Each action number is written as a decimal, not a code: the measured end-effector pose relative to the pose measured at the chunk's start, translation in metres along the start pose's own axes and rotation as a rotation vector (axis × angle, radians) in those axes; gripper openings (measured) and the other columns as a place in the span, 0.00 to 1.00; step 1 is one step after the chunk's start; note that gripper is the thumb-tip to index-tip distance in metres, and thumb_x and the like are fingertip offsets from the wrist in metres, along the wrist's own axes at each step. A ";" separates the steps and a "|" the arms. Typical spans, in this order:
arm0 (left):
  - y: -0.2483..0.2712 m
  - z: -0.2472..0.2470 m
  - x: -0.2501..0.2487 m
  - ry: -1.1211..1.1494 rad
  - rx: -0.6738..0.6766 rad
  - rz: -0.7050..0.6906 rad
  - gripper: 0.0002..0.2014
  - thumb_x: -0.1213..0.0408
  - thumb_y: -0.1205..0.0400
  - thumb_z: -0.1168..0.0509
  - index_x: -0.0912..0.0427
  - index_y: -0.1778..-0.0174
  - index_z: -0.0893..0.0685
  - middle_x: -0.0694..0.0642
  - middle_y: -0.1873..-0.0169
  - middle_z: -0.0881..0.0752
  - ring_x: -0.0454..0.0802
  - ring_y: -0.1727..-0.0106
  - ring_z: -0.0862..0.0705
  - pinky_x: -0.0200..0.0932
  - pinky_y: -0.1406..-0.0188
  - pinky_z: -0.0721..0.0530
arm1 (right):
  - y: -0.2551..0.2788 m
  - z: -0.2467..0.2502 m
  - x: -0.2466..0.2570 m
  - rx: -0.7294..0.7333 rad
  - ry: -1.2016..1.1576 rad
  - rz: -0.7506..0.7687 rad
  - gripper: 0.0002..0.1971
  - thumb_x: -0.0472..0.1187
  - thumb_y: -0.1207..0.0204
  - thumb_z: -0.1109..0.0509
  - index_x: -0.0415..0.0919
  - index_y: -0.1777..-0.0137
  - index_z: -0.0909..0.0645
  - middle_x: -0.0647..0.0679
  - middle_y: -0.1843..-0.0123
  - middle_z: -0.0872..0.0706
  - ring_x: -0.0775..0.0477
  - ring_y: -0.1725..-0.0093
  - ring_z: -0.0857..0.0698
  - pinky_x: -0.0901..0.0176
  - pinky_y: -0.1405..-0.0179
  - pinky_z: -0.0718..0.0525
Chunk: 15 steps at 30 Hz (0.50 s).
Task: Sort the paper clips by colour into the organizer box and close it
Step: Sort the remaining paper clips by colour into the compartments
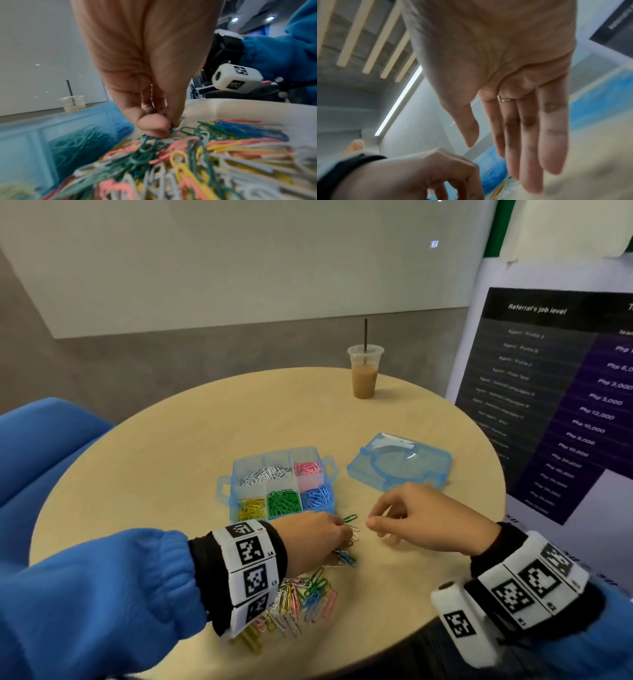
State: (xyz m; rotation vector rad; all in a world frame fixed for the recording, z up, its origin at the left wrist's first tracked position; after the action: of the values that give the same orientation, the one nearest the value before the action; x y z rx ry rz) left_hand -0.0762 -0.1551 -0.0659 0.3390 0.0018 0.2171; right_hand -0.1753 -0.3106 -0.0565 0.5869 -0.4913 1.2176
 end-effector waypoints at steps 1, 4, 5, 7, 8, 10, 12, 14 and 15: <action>0.001 0.000 0.002 0.020 -0.006 0.005 0.11 0.58 0.13 0.39 0.61 0.41 0.22 0.58 0.43 0.21 0.58 0.46 0.19 0.42 0.56 0.29 | -0.001 -0.002 0.000 0.008 -0.052 0.001 0.10 0.51 0.23 0.28 0.44 0.52 0.13 0.48 0.60 0.08 0.52 0.62 0.09 0.59 0.58 0.13; 0.004 -0.002 0.012 0.085 -0.017 0.024 0.05 0.61 0.16 0.36 0.59 0.51 0.23 0.59 0.48 0.19 0.57 0.52 0.21 0.45 0.56 0.26 | -0.002 -0.006 0.000 0.069 -0.286 -0.028 0.11 0.45 0.21 0.29 0.36 0.50 0.13 0.44 0.55 0.07 0.47 0.59 0.08 0.63 0.66 0.14; 0.005 -0.002 0.016 0.099 -0.020 0.035 0.04 0.62 0.16 0.36 0.59 0.52 0.23 0.59 0.50 0.18 0.55 0.54 0.22 0.46 0.56 0.26 | -0.002 -0.007 0.001 0.088 -0.362 -0.033 0.12 0.44 0.20 0.29 0.34 0.49 0.14 0.43 0.54 0.08 0.46 0.58 0.08 0.63 0.66 0.14; 0.011 -0.001 0.021 0.156 -0.052 0.064 0.04 0.62 0.17 0.36 0.59 0.52 0.21 0.57 0.54 0.17 0.52 0.57 0.25 0.43 0.57 0.27 | -0.003 -0.011 0.003 0.107 -0.503 -0.043 0.13 0.43 0.20 0.30 0.31 0.49 0.14 0.40 0.53 0.08 0.45 0.58 0.09 0.60 0.63 0.13; 0.014 0.000 0.024 0.199 -0.084 0.078 0.05 0.61 0.17 0.35 0.59 0.52 0.20 0.55 0.56 0.17 0.50 0.59 0.25 0.41 0.59 0.28 | -0.004 -0.014 0.005 0.110 -0.569 -0.053 0.13 0.42 0.20 0.30 0.30 0.49 0.14 0.38 0.53 0.08 0.44 0.59 0.09 0.59 0.62 0.13; 0.023 0.004 0.029 0.306 -0.157 0.103 0.05 0.59 0.17 0.33 0.56 0.54 0.20 0.49 0.63 0.20 0.45 0.65 0.24 0.37 0.62 0.29 | -0.005 -0.022 0.010 0.125 -0.709 -0.089 0.14 0.42 0.19 0.31 0.28 0.48 0.15 0.35 0.52 0.09 0.43 0.59 0.10 0.58 0.62 0.12; 0.032 0.008 0.032 0.400 -0.223 0.128 0.06 0.60 0.17 0.32 0.54 0.57 0.22 0.45 0.68 0.21 0.39 0.69 0.24 0.37 0.64 0.25 | -0.006 -0.030 0.019 0.160 -0.847 -0.155 0.18 0.44 0.18 0.33 0.25 0.45 0.17 0.31 0.50 0.10 0.40 0.58 0.09 0.58 0.60 0.10; 0.040 0.012 0.032 0.456 -0.281 0.140 0.06 0.61 0.17 0.32 0.58 0.57 0.21 0.46 0.68 0.19 0.38 0.70 0.23 0.38 0.64 0.21 | -0.006 -0.040 0.027 0.207 -0.976 -0.228 0.24 0.49 0.17 0.35 0.22 0.41 0.19 0.28 0.48 0.11 0.33 0.51 0.09 0.55 0.54 0.09; 0.042 0.013 0.031 0.470 -0.312 0.141 0.06 0.62 0.17 0.32 0.60 0.56 0.19 0.49 0.66 0.17 0.41 0.69 0.21 0.36 0.64 0.22 | -0.006 -0.045 0.030 0.237 -1.041 -0.260 0.27 0.51 0.16 0.37 0.21 0.41 0.20 0.27 0.47 0.11 0.31 0.48 0.10 0.53 0.51 0.09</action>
State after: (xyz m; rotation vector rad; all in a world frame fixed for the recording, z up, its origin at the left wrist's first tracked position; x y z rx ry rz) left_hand -0.0542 -0.1137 -0.0386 -0.0288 0.4047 0.4272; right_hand -0.1593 -0.2613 -0.0721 1.4504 -1.0995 0.6461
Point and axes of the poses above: each hand's wrist, its own y-axis away from the middle knuckle, its own z-axis out of the back of the hand, x = y × z, the point moved 1 cm from there along -y, towards the middle knuckle
